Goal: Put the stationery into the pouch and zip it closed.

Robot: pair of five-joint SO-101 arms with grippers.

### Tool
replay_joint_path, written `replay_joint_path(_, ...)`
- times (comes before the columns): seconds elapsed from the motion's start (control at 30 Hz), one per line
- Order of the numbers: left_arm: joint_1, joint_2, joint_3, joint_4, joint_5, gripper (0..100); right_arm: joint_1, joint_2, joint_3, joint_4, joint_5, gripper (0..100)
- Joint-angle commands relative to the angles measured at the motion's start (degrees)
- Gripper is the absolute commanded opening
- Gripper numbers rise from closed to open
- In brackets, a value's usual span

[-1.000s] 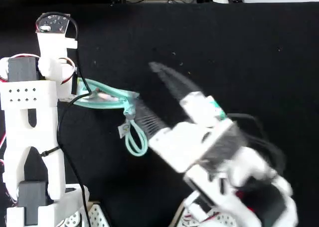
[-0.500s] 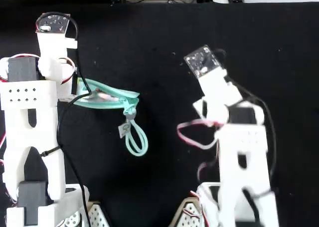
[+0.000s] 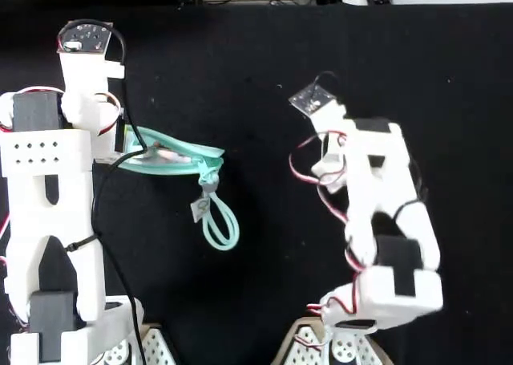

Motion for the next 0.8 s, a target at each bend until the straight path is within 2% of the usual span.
replay_joint_path(0.0, 0.0, 0.6, 0.9, 0.4, -0.4, 3, 0.8, 3.1, -6.0, -0.8, 0.5, 21.8)
replay_joint_path(0.13, 0.0, 0.6, 0.9, 0.4, -0.4, 3, 0.7, 8.9, -9.1, -0.8, 0.5, 19.0)
replay_joint_path(0.23, 0.0, 0.6, 0.9, 0.4, -0.4, 3, 0.7, 10.4, -10.3, -0.7, 0.1, 0.8)
replay_joint_path(0.53, 0.0, 0.6, 0.9, 0.4, -0.4, 3, -1.4, -3.6, -8.0, 8.0, -5.2, 1.2)
replay_joint_path(0.77, 0.0, 0.6, 0.9, 0.4, -0.4, 3, -12.5, -16.0, 5.4, 7.4, -20.7, 1.3)
